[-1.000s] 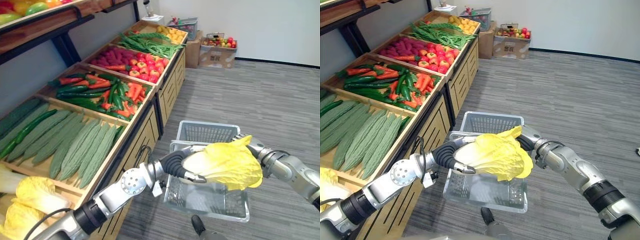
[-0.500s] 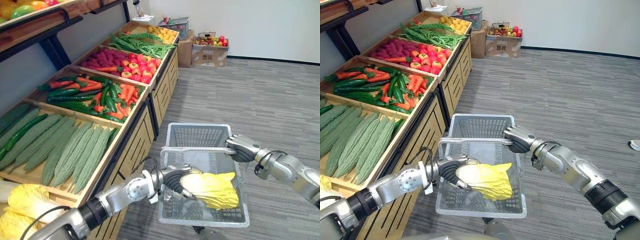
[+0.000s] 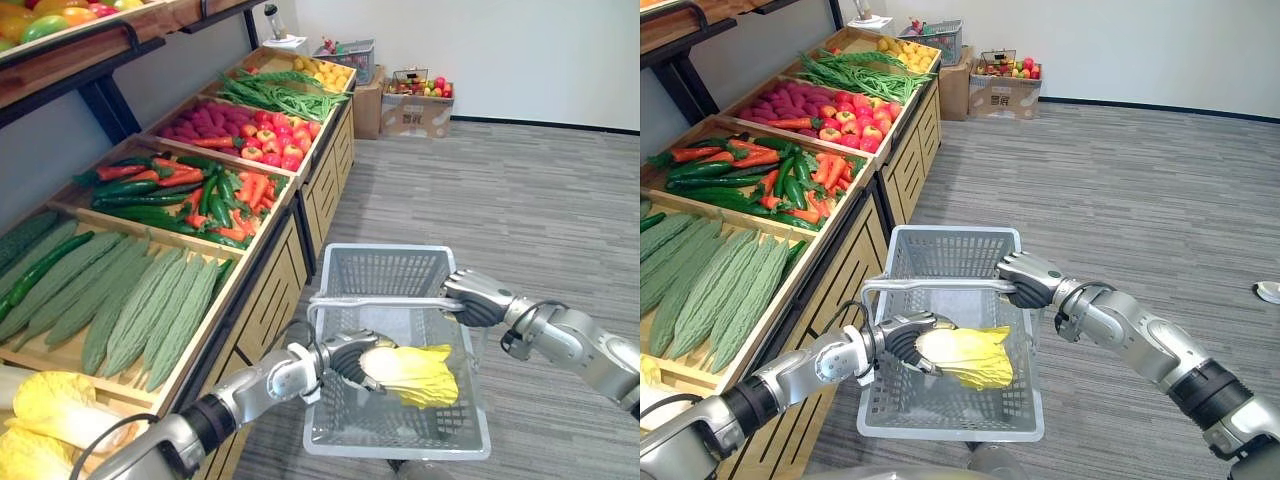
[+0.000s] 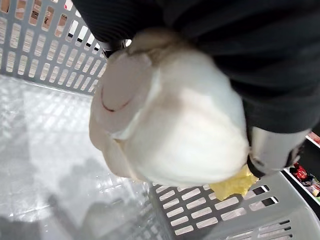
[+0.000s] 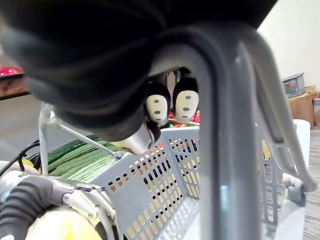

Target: Pick vegetable in the basket

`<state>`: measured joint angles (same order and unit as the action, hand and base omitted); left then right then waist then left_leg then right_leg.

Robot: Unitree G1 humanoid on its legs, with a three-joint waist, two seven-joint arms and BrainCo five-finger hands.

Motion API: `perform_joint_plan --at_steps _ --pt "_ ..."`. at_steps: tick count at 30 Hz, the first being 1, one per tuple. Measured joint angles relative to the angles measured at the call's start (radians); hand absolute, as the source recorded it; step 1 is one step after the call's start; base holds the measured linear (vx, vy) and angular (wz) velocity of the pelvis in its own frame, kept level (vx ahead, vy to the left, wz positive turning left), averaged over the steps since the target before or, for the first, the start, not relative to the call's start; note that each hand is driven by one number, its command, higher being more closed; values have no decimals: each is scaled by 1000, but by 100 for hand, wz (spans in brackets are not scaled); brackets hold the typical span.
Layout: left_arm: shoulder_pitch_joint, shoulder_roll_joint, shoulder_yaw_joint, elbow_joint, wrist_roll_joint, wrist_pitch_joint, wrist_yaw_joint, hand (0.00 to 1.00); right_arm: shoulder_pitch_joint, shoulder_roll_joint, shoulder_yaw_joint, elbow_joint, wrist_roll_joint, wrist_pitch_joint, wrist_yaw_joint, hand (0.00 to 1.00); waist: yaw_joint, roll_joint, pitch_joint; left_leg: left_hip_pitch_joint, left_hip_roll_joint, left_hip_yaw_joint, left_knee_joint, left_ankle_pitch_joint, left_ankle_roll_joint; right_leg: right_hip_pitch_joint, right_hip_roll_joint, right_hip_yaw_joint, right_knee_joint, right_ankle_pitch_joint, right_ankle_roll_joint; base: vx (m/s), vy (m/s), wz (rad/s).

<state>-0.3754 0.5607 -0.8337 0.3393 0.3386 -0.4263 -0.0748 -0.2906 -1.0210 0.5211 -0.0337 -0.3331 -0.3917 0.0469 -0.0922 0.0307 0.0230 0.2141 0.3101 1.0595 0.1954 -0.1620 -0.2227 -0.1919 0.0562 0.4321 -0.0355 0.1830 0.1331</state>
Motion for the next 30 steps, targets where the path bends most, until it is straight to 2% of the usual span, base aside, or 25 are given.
perform_joint_plan --at_steps 4,13,19,24,25,28,30 --pt "-1 -23 38 11 30 1 31 0 0 0 0 0 2 2 1 100 -4 0 0 -1 1 0 1 0 0 -1 1 0 0 0 0 0 0 0" --pt "-19 -43 57 21 29 1 32 0 1 -4 4 3 21 14 26 100 -5 0 0 -4 6 -8 4 0 0 -2 -1 -9 0 0 0 0 0 2" --pt "-47 -48 47 -35 15 0 23 0 43 0 -3 60 24 12 27 100 -5 0 0 -37 16 -61 21 -4 6 5 -19 -58 0 0 0 -44 -29 25" --pt "-74 -26 -50 -216 -80 -3 -16 0 68 40 -37 196 25 13 28 100 15 0 -1 -68 13 -115 26 -2 11 7 -47 -110 0 -1 0 -53 -27 33" --pt "-79 -13 -78 -277 -132 -9 -23 0 74 55 -57 235 23 17 28 100 18 0 -1 -77 13 -129 30 -2 12 8 -54 -125 0 -2 -2 -58 -18 49" --pt "-101 16 -127 -395 -247 -19 -55 0 90 84 -98 325 17 40 28 100 29 -1 0 -97 13 -169 38 -1 21 19 -72 -167 0 -5 -4 -58 -5 42" --pt "-111 39 -154 -468 -304 -24 -63 0 123 124 -168 392 16 63 27 100 41 -3 1 -113 12 -200 39 -3 24 30 -88 -208 4 -18 -3 -68 7 52"
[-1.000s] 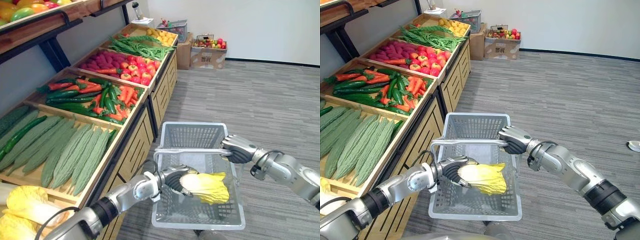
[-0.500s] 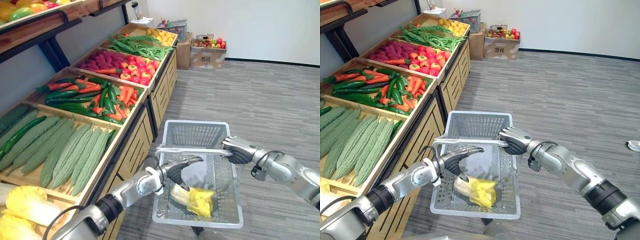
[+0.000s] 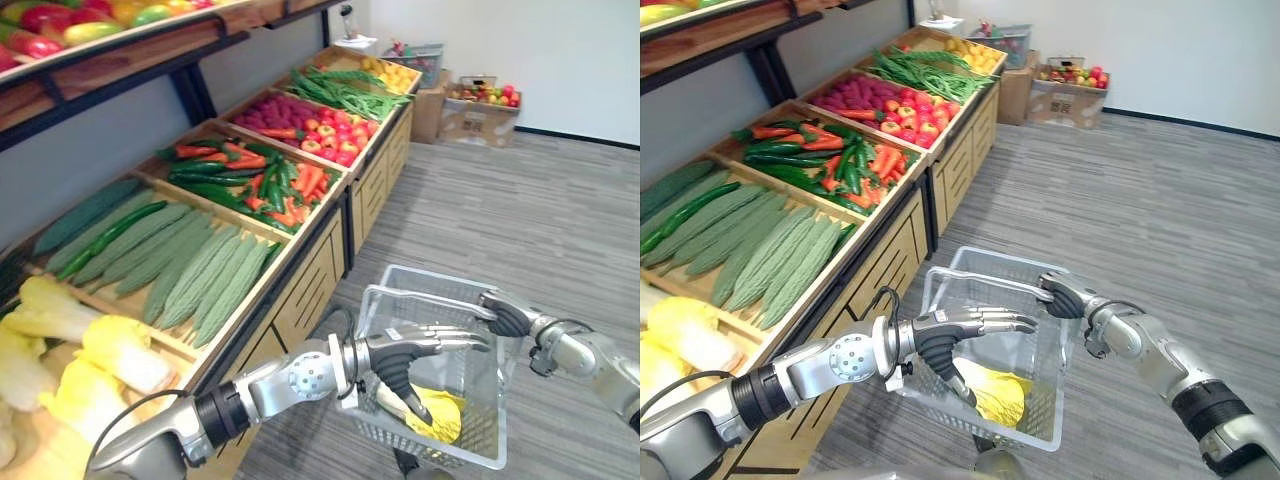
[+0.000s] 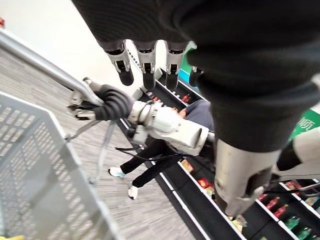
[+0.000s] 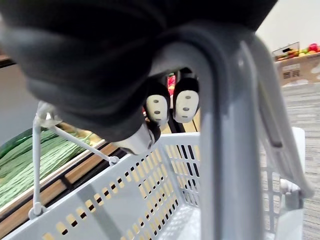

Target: Pick vegetable in the basket

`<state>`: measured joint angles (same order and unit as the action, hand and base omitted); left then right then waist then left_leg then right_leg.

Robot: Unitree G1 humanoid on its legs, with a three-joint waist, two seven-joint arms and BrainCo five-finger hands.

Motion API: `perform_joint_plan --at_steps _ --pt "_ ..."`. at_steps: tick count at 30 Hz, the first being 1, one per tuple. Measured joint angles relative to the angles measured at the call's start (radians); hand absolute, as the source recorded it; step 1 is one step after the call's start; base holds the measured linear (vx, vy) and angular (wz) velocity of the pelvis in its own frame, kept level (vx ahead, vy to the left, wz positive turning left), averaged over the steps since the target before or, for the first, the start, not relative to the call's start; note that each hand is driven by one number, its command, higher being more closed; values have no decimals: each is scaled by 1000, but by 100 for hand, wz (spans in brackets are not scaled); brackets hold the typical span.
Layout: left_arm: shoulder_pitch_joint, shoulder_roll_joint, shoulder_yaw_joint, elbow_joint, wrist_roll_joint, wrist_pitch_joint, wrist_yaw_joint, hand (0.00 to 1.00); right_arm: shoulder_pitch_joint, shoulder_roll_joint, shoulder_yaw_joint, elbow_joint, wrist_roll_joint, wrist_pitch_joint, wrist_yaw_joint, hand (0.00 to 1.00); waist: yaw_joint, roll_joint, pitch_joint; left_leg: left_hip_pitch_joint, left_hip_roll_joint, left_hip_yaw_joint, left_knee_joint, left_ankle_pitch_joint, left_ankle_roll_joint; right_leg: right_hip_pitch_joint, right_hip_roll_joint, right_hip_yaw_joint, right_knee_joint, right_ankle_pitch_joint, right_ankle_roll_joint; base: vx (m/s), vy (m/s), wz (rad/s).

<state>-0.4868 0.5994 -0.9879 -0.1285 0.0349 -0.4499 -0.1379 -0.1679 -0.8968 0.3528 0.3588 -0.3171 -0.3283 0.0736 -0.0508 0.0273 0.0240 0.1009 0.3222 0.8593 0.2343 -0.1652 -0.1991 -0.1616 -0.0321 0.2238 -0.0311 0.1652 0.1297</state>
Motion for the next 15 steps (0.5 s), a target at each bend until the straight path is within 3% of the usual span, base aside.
perform_joint_plan --at_steps 5,9,11,15 --pt "-2 44 -48 -107 -107 -1 -29 0 66 97 -187 115 0 48 -28 100 6 -8 5 -40 -1 -48 0 23 25 5 -40 -93 16 -21 6 -38 11 62" --pt "38 54 -11 -156 -195 4 -51 0 174 219 -396 144 0 78 -61 100 34 -16 10 -88 -20 -128 -8 35 42 12 -72 -166 17 -23 7 -14 13 62" --pt "157 36 127 -185 -309 34 -69 0 257 337 -545 163 2 104 -97 100 38 -19 11 -119 -40 -198 -24 52 60 28 -97 -236 17 -31 10 10 22 89" --pt "347 -36 406 -187 -423 71 -57 0 367 487 -707 207 13 134 -144 100 59 -30 14 -140 -82 -309 -60 74 79 78 -136 -339 19 -56 16 9 35 90"
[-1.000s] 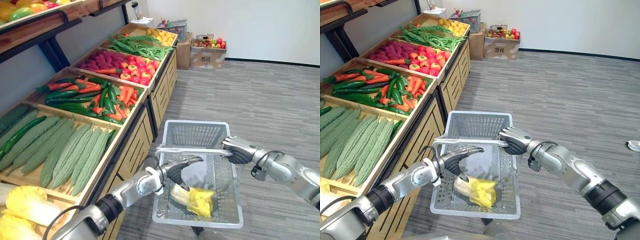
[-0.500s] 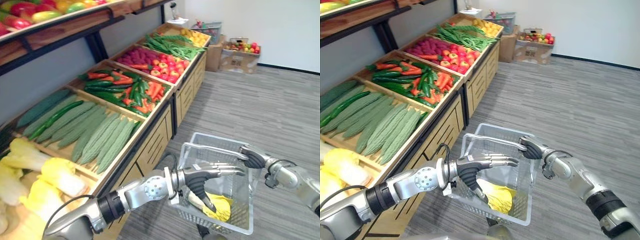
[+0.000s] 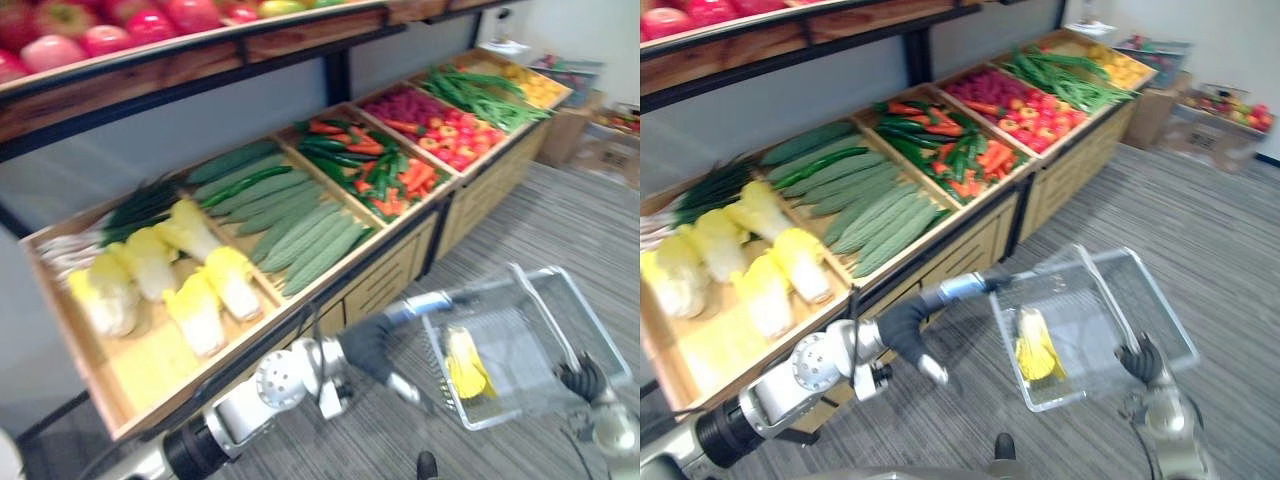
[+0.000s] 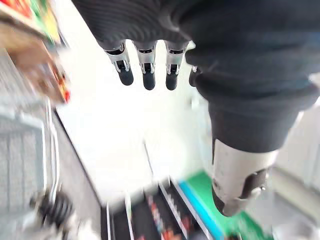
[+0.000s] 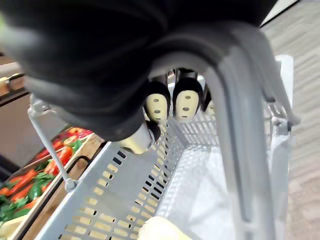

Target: Pick vegetable in the basket

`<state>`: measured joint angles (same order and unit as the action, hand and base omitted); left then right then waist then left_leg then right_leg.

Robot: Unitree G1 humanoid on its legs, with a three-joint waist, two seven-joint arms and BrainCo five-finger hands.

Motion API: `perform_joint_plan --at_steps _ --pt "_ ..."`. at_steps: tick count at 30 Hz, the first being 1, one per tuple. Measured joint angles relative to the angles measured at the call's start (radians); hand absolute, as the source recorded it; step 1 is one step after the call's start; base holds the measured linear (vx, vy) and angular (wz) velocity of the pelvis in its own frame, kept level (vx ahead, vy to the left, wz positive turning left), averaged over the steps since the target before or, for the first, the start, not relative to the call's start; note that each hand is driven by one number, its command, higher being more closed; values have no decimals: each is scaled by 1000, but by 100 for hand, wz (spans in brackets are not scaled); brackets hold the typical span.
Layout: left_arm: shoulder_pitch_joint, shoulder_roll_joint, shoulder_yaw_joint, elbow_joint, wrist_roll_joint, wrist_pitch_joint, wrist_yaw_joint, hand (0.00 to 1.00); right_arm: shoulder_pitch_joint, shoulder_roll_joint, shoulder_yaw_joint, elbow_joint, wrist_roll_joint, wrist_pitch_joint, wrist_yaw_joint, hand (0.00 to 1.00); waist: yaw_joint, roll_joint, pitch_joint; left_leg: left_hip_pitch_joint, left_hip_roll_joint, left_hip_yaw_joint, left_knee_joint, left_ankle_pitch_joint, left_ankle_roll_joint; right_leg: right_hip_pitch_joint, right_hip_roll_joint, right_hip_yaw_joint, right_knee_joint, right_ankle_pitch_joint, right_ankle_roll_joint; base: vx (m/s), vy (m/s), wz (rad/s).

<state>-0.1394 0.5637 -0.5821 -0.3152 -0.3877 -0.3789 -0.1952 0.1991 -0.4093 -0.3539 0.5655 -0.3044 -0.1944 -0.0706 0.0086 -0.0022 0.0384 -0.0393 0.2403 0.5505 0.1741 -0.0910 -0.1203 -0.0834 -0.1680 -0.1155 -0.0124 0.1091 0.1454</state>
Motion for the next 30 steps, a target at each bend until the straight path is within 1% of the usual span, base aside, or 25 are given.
perform_joint_plan --at_steps 1,2,3,4,5,6,7,8,9,10,11,12,14,15,18,19,20,22,24,26,27,29,30 --pt "66 -33 90 0 -8 9 15 0 13 36 -29 65 3 6 -13 100 -1 -10 -7 -8 -19 -42 -16 6 7 8 -13 -37 -1 -13 2 27 31 74" --pt "91 -51 131 1 -24 15 25 0 17 52 -43 97 6 10 -16 100 2 -15 -7 -12 -26 -56 -23 12 10 14 -18 -51 -2 -17 1 38 28 85" --pt "152 -103 230 20 -63 22 43 0 15 86 -72 187 11 14 -17 100 16 -29 -6 -12 -50 -87 -56 32 13 22 -30 -75 -6 -21 -2 47 21 54" --pt "176 -125 271 33 -73 24 53 0 12 97 -82 226 11 16 -19 100 23 -33 -7 -11 -59 -98 -70 41 14 24 -33 -84 -8 -22 -2 18 21 64" --pt "215 -167 351 74 -73 35 82 0 -2 110 -101 304 11 23 -19 100 22 -36 -7 -13 -77 -130 -90 52 23 38 -41 -108 -19 -23 -2 12 23 59" --pt "240 -207 423 132 -73 46 108 0 -6 118 -112 373 11 36 -18 100 25 -39 -8 -14 -93 -157 -108 61 22 45 -49 -127 -26 -23 -1 18 29 59" --pt "255 -227 463 159 -72 54 122 0 -7 122 -113 401 11 43 -18 100 25 -39 -9 -14 -99 -167 -116 65 25 50 -53 -137 -30 -24 0 34 39 49" --pt "275 -272 540 214 -68 64 153 0 -11 133 -137 440 32 51 -19 100 25 -39 -9 -15 -115 -192 -136 72 27 57 -60 -154 -39 -24 0 31 25 34" --pt "282 -299 582 239 -63 66 169 0 -11 144 -161 452 44 54 -22 100 24 -39 -9 -17 -124 -209 -141 75 27 57 -63 -162 -41 -24 1 49 32 41" --pt "286 -355 665 282 -22 75 220 0 -10 159 -193 482 56 58 -28 100 23 -40 -11 -26 -134 -235 -151 84 34 57 -67 -178 -44 -25 1 56 28 38" --pt "287 -399 738 320 17 80 268 0 -6 169 -200 500 78 58 -32 100 23 -37 -14 -30 -145 -248 -162 94 43 59 -70 -191 -49 -25 2 68 32 35" --pt "290 -414 768 339 29 82 291 0 -4 174 -206 509 80 59 -34 100 21 -34 -16 -30 -149 -256 -168 101 51 62 -70 -198 -51 -24 3 76 20 35" --pt "291 -452 870 438 130 106 391 0 4 197 -212 512 80 59 -35 100 19 -43 -22 -26 -155 -279 -177 109 59 77 -70 -220 -56 -22 5 66 2 26" --pt "291 -458 894 469 149 110 413 0 2 201 -212 511 80 59 -35 100 19 -45 -23 -25 -155 -283 -180 109 59 81 -70 -225 -56 -23 4 56 -7 16" --pt "290 -480 1020 656 248 145 534 0 -7 239 -200 503 80 57 -47 100 20 -54 -34 7 -159 -288 -211 118 59 106 -69 -238 -59 -28 -3 40 -6 7" --pt "291 -482 1038 688 254 148 548 0 -8 246 -194 501 82 57 -51 100 21 -54 -37 12 -159 -288 -214 118 59 109 -69 -240 -59 -31 -5 24 -4 4" --pt "295 -482 1071 756 256 151 576 0 -9 263 -184 498 87 54 -53 100 21 -55 -45 20 -162 -288 -226 120 58 112 -70 -242 -58 -36 -3 0 0 0" --pt "296 -482 1115 847 296 159 592 0 -10 282 -177 495 88 51 -53 100 21 -53 -52 27 -163 -289 -241 124 57 115 -71 -244 -58 -43 -4 4 -4 3" --pt "297 -483 1166 1012 326 171 605 0 -10 301 -177 495 89 51 -54 100 20 -50 -58 28 -167 -296 -262 131 50 113 -72 -254 -58 -49 -1 2 -9 11" --pt "299 -483 1187 1097 331 178 603 0 -12 302 -178 500 89 50 -55 100 17 -48 -60 29 -168 -298 -268 133 48 113 -72 -257 -60 -50 -1 1 -3 3" --pt "304 -485 1216 1184 332 190 600 0 -16 302 -180 511 89 51 -59 100 16 -48 -60 29 -168 -299 -268 133 48 114 -72 -257 -62 -50 -1 0 0 0" --pt "309 -486 1232 1251 338 197 597 0 -21 302 -180 516 90 51 -61 100 15 -48 -60 29 -168 -298 -268 132 47 114 -71 -257 -64 -50 -1 0 0 0" --pt "324 -488 1239 1290 384 210 583 0 -28 302 -179 525 89 50 -66 100 12 -48 -60 29 -168 -297 -268 132 47 114 -70 -256 -66 -49 0 0 0 0"
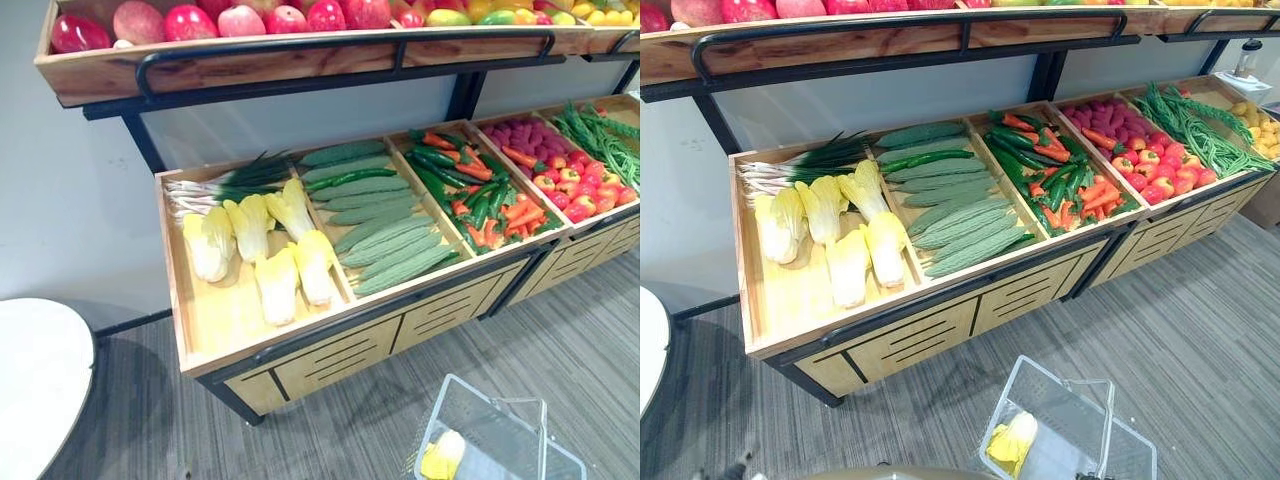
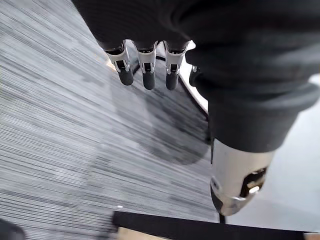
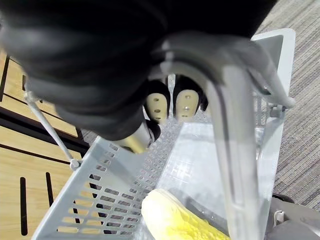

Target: Pick vegetable in the basket

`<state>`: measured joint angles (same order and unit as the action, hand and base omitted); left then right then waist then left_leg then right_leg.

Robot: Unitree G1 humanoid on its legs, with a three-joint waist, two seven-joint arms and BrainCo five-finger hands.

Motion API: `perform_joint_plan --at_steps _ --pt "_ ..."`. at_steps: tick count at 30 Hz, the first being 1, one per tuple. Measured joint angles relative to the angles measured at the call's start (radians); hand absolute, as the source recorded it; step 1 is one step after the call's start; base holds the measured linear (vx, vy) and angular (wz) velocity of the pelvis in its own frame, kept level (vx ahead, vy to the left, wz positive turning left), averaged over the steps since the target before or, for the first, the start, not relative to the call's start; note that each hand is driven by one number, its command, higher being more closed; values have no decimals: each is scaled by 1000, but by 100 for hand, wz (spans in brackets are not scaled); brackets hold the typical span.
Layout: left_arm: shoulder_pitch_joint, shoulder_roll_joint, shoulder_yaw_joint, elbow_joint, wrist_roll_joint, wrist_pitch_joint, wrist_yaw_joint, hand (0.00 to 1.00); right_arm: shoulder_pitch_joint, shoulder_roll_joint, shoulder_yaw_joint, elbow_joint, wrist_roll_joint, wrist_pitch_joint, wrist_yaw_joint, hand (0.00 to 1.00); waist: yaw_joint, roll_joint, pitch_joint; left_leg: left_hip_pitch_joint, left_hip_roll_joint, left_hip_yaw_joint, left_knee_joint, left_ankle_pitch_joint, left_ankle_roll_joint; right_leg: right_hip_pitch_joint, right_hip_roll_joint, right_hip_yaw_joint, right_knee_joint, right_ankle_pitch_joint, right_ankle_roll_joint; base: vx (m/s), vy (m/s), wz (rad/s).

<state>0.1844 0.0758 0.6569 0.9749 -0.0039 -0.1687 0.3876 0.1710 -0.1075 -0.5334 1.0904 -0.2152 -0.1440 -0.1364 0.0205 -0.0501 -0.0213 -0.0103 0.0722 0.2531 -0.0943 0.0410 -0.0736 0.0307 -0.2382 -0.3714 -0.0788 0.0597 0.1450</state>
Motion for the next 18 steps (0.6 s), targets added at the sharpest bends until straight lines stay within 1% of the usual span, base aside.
perform_joint_plan --at_steps 3,6,8,10,11,12,13,14,15,16,17,18 --pt "15 0 0 42 51 12 -4 0 -19 0 2 27 -1 -1 -12 100 -4 0 0 6 1 7 0 0 1 3 2 8 -6 2 2 22 -19 -8" --pt "21 1 -31 84 65 40 -39 0 -25 -4 25 27 -3 -1 -19 100 -5 3 1 23 4 22 0 -4 -5 9 5 26 -8 4 6 21 -21 -16" --pt "19 1 -100 100 99 48 -87 0 -34 -4 41 27 -3 -1 -24 100 -11 5 2 28 7 33 -1 -9 -12 7 8 37 -8 3 5 1 -21 -14" --pt "21 -3 -154 100 102 47 -109 0 -42 -5 54 27 -3 -1 -25 100 -18 0 8 37 10 47 0 -17 -13 6 10 51 -5 -1 4 -6 -19 -20" --pt "16 -4 -182 100 101 47 -125 0 -45 -5 54 27 -2 -1 -25 100 -19 -3 13 34 11 53 14 -28 -15 1 6 56 5 -12 12 -2 -9 -25" --pt "5 -7 -225 100 101 47 -142 0 -54 -7 53 27 1 -1 -26 100 -20 0 31 17 19 62 90 -72 -13 -9 -3 72 44 -31 16 -6 -1 -23" --pt "5 -9 -247 99 101 46 -155 0 -57 -10 54 27 11 -2 -26 100 -21 -2 41 2 26 65 140 -101 -12 -17 -8 81 68 -43 20 -8 10 -28" --pt "3 -10 -294 100 101 46 -169 0 -56 -16 46 25 30 -3 -28 100 -25 8 48 -22 39 69 224 -150 -9 -33 -16 94 114 -66 21 -25 179 -150" --pt "-31 27 -435 131 142 41 -197 0 -74 -4 34 16 70 -26 -28 100 -44 43 78 -119 126 181 436 -282 13 -171 18 238 188 22 -1 -75 246 -188" --pt "-48 28 -446 130 152 39 -197 0 -93 -5 35 11 78 -30 -28 100 -48 59 101 -120 149 218 442 -299 13 -192 41 257 165 102 -11 -129 325 -205" --pt "-66 27 -455 129 172 35 -197 0 -94 -5 47 7 85 -30 -28 100 -48 63 118 -118 162 241 442 -304 19 -202 51 267 146 146 -17 -132 239 -93" --pt "-81 33 -464 121 184 26 -198 0 -91 -2 62 1 107 -30 -28 100 -50 59 136 -109 165 264 441 -304 29 -209 51 267 158 152 -24 -91 273 -75"
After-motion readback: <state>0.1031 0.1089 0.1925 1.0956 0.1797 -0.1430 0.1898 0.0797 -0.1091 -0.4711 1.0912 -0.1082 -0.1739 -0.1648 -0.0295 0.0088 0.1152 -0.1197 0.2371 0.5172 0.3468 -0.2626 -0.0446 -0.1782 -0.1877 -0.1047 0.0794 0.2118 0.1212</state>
